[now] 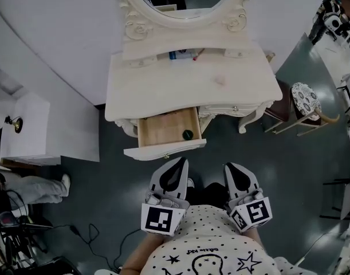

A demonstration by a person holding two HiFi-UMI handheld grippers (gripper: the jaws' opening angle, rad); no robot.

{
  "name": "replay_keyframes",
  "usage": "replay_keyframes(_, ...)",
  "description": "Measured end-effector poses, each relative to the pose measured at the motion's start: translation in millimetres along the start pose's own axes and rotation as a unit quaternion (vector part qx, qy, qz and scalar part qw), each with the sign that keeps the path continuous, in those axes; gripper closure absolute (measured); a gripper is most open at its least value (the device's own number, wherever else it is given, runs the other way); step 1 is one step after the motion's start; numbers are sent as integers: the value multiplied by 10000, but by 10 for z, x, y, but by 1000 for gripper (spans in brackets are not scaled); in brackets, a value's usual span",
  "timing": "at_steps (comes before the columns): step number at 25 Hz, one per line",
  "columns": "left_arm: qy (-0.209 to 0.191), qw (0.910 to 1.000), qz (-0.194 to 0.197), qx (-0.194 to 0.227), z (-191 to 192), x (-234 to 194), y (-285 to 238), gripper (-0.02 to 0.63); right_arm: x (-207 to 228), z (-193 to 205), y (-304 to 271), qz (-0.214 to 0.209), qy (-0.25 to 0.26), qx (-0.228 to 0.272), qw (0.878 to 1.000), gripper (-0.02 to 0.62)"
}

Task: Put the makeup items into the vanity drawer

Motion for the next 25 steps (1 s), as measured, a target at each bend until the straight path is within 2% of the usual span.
replay_keyframes(11,163,9993,-262,-219,54,-220,-340,611,203,13,-383,-262,-50,-229,9994,586)
replay_keyframes(13,167,9987,-355,-324,58,-251,-463,611,323,-2,-495,-356,-43,-257,9990,587)
replay_keyframes(25,112,9950,-995,-40,-86,-348,-1457,611,1359,-331,-1280,-850,152,-158,9961,586)
Point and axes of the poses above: the fingertips, and each gripper's own axes: y backward along the fingers, x to its right, z out of its underside, the point moved 7 cm from there along y, backward along the fingers, and after that the axes turned 4 degrees about y, right-handed, at the moved point
